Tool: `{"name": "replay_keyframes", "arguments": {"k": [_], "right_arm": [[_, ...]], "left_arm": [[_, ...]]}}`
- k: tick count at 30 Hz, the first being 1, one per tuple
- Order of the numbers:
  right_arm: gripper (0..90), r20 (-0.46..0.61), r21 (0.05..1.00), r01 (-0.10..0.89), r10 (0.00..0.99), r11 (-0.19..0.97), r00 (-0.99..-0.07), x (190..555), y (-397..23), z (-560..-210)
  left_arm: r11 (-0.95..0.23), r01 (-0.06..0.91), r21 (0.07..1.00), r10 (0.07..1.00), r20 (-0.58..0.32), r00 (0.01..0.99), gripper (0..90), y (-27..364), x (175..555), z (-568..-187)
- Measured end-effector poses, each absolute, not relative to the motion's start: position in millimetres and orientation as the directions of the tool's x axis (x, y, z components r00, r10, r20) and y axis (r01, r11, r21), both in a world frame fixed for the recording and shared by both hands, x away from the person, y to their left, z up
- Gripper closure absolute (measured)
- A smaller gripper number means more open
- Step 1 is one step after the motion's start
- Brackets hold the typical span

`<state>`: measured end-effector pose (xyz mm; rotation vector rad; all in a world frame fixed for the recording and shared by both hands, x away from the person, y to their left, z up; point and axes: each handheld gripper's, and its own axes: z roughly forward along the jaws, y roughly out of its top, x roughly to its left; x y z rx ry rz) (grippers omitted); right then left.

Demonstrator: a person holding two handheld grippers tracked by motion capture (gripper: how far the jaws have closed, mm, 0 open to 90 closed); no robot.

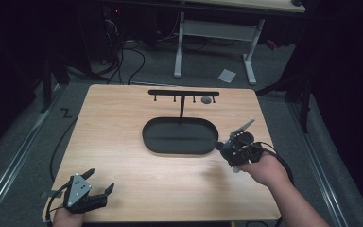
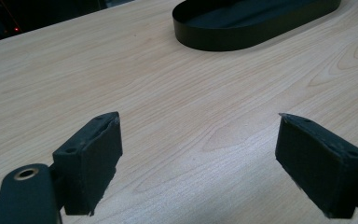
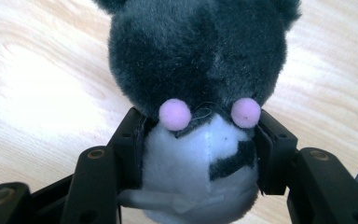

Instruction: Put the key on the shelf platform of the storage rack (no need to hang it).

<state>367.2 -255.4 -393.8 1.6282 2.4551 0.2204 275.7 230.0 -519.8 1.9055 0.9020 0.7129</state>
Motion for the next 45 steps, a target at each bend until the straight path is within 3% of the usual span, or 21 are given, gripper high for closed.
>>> {"name": "replay_keyframes", "arguments": {"k": [28, 45], "right_arm": [[46.5, -0.081, 0.32, 0.888, 0.943, 0.331, -0.322, 433, -238, -331], [46.6, -0.062, 0.375, 0.876, 0.951, 0.303, -0.303, 456, -237, -315]], "left_arm": [[-0.338, 0.305, 0.89, 0.814, 0.114, 0.57, 15.2, 233, 275, -519], [-0.33, 0.309, 0.892, 0.819, 0.107, 0.564, 15.2, 235, 275, -519]]}}
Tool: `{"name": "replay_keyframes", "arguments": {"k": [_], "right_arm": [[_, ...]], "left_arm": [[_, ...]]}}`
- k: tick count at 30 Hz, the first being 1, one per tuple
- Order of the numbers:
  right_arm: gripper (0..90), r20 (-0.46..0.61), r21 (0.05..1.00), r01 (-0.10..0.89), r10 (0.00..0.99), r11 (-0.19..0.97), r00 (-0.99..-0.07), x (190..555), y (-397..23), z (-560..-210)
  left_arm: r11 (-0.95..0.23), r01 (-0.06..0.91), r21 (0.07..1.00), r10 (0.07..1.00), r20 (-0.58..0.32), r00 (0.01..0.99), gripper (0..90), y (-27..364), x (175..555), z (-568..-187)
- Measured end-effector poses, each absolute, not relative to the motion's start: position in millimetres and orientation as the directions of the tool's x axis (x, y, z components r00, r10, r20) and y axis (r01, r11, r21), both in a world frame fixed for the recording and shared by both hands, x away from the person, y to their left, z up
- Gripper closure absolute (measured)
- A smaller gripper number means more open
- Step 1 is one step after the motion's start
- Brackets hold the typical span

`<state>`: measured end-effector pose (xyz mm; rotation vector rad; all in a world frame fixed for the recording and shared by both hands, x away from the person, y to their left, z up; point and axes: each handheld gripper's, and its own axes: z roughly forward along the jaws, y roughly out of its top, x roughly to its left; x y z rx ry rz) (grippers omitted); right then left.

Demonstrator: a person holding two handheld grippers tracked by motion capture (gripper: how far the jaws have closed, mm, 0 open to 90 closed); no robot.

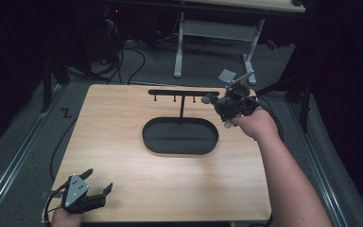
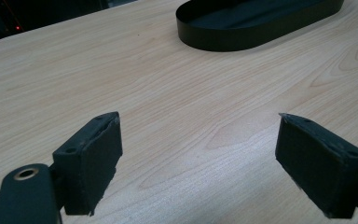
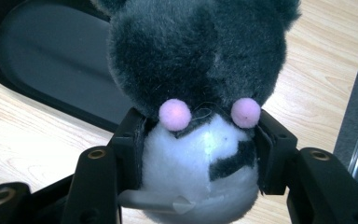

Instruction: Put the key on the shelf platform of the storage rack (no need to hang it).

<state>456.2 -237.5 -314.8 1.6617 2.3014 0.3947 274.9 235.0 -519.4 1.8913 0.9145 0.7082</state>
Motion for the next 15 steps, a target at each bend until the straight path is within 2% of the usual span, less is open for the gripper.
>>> {"name": "replay_keyframes", "arguments": {"k": [9, 12, 15], "right_arm": [[46.5, -0.081, 0.397, 0.874, 0.959, 0.28, -0.271, 460, -242, -316], [46.2, -0.118, 0.382, 0.883, 0.962, 0.273, -0.246, 461, -251, -326], [45.3, -0.111, 0.366, 0.897, 0.968, 0.25, -0.225, 463, -260, -342]], "left_arm": [[-0.329, 0.312, 0.891, 0.819, 0.105, 0.563, 15.2, 236, 274, -519], [-0.325, 0.312, 0.893, 0.82, 0.102, 0.563, 15.2, 236, 274, -519], [-0.327, 0.312, 0.892, 0.82, 0.103, 0.562, 15.2, 236, 275, -519]]}}
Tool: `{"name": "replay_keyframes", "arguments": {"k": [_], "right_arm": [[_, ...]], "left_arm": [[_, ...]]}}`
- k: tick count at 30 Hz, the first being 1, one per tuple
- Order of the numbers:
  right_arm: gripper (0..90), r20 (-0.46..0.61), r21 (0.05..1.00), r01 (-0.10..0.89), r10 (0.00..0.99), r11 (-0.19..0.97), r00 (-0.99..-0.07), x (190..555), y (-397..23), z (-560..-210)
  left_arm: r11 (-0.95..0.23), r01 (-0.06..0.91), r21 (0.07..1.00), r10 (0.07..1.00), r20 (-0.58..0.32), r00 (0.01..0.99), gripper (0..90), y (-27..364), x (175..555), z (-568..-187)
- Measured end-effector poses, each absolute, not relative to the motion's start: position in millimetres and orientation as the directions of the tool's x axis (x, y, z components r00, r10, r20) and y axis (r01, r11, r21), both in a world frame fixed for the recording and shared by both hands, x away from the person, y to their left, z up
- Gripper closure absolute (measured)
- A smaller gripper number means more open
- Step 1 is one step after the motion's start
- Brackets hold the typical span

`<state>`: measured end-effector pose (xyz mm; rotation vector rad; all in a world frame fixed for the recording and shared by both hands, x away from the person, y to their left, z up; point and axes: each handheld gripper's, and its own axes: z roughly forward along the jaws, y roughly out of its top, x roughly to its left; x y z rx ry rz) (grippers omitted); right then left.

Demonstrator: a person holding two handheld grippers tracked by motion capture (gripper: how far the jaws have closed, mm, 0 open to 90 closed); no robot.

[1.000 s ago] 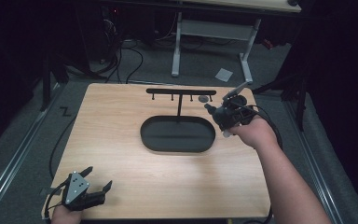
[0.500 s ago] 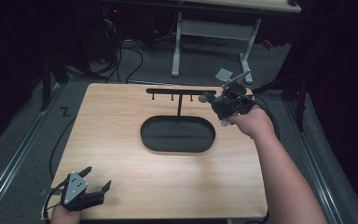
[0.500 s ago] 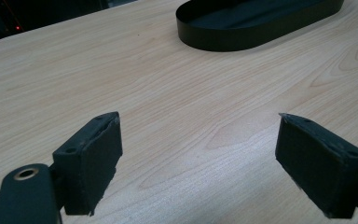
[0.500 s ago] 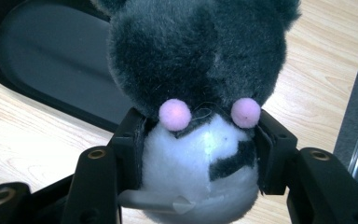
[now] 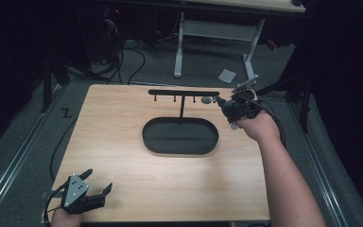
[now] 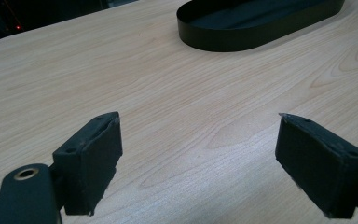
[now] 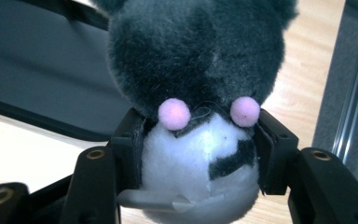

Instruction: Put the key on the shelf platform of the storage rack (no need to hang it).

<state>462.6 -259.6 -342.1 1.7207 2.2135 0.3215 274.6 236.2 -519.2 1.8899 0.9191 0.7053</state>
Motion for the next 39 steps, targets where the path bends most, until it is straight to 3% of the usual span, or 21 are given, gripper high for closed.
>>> {"name": "replay_keyframes", "arguments": {"k": [4, 10, 16, 39], "right_arm": [[43.4, -0.118, 0.355, 0.896, 0.963, 0.268, -0.241, 464, -258, -368], [42.3, -0.115, 0.367, 0.893, 0.966, 0.259, -0.233, 467, -257, -379], [29.3, -0.144, 0.364, 0.893, 0.963, 0.266, -0.228, 468, -256, -385], [25.0, -0.134, 0.323, 0.886, 0.943, 0.332, -0.305, 443, -251, -410]], "left_arm": [[-0.33, 0.313, 0.891, 0.82, 0.106, 0.563, 15.2, 235, 274, -520], [-0.325, 0.313, 0.892, 0.823, 0.104, 0.559, 15.2, 235, 275, -520], [-0.328, 0.31, 0.892, 0.822, 0.107, 0.559, 15.2, 237, 273, -519], [-0.339, 0.304, 0.891, 0.817, 0.118, 0.565, 15.2, 232, 275, -520]]}}
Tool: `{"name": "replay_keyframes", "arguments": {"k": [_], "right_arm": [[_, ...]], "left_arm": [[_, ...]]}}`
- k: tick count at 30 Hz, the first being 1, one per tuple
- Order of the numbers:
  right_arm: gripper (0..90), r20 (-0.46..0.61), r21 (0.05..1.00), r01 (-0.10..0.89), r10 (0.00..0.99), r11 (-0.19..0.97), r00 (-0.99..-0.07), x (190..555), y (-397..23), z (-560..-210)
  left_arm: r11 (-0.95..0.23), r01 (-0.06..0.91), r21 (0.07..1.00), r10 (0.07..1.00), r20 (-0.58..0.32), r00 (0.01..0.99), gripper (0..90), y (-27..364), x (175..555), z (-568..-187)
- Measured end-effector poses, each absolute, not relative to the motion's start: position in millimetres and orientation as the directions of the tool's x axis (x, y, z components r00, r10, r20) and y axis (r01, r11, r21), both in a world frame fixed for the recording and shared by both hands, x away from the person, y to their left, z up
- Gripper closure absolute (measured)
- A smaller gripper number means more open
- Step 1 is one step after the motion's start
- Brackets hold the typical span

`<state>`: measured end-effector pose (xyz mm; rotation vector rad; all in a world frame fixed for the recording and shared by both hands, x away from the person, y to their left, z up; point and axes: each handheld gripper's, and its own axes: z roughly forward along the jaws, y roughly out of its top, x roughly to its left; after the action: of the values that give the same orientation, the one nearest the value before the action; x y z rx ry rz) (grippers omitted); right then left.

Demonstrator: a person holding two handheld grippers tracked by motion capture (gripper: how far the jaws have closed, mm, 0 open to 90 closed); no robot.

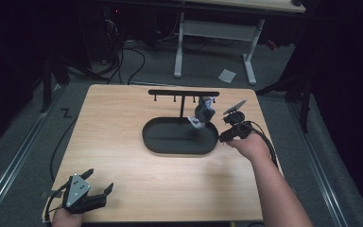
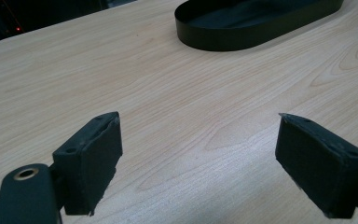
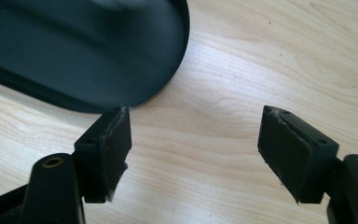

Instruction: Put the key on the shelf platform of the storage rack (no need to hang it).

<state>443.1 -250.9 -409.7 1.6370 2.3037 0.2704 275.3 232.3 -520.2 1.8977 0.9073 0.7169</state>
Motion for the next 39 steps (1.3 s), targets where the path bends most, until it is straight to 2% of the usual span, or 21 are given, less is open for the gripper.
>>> {"name": "replay_keyframes", "arguments": {"k": [6, 8, 14, 22, 29, 32, 36, 39], "right_arm": [[19.6, -0.174, 0.384, 0.843, 0.926, 0.377, -0.334, 423, -254, -418], [16.4, -0.154, 0.416, 0.827, 0.926, 0.378, -0.346, 416, -257, -421], [14.7, -0.133, 0.531, 0.762, 0.924, 0.371, -0.358, 384, -267, -443], [13.8, -0.107, 0.6, 0.733, 0.94, 0.32, -0.323, 354, -276, -473], [13.7, -0.018, 0.712, 0.658, 0.943, 0.246, -0.333, 323, -263, -493], [13.8, -0.027, 0.757, 0.605, 0.938, 0.245, -0.346, 309, -252, -502], [14.0, -0.112, 0.812, 0.501, 0.923, 0.299, -0.368, 286, -237, -517], [14.0, -0.084, 0.826, 0.489, 0.92, 0.279, -0.383, 282, -236, -517]], "left_arm": [[-0.346, 0.306, 0.887, 0.813, 0.121, 0.57, 15.2, 231, 275, -521], [-0.348, 0.305, 0.886, 0.811, 0.122, 0.572, 15.2, 230, 275, -521], [-0.355, 0.304, 0.884, 0.808, 0.127, 0.576, 15.2, 228, 274, -521], [-0.359, 0.307, 0.881, 0.807, 0.128, 0.577, 15.2, 226, 272, -522], [-0.368, 0.292, 0.883, 0.796, 0.136, 0.59, 15.2, 222, 273, -521], [-0.361, 0.293, 0.885, 0.798, 0.13, 0.588, 15.2, 222, 273, -521], [-0.356, 0.313, 0.88, 0.808, 0.121, 0.577, 15.2, 222, 273, -523], [-0.349, 0.318, 0.882, 0.814, 0.117, 0.569, 15.2, 222, 272, -522]]}}
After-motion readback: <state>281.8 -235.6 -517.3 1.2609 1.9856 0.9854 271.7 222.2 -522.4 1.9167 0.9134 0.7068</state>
